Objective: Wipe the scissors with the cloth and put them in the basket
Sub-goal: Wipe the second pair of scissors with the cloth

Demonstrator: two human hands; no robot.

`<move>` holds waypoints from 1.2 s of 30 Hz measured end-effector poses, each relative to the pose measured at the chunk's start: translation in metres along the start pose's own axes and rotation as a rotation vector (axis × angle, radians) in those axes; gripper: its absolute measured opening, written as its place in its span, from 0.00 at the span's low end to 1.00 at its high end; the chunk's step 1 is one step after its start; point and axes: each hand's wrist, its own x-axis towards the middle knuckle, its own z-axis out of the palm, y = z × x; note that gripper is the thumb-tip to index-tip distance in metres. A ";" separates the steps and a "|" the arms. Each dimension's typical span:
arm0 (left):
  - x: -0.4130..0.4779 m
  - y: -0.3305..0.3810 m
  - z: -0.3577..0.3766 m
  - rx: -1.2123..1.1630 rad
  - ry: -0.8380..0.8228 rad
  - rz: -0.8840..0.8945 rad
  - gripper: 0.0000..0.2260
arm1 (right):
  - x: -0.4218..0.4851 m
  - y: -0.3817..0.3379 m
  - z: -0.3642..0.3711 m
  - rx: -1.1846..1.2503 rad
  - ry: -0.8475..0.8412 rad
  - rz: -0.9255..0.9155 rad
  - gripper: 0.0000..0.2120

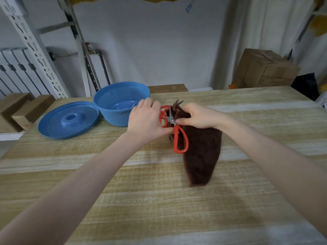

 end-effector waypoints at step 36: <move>-0.003 -0.001 0.002 -0.038 -0.016 0.047 0.35 | -0.003 0.020 -0.013 0.485 0.494 0.318 0.18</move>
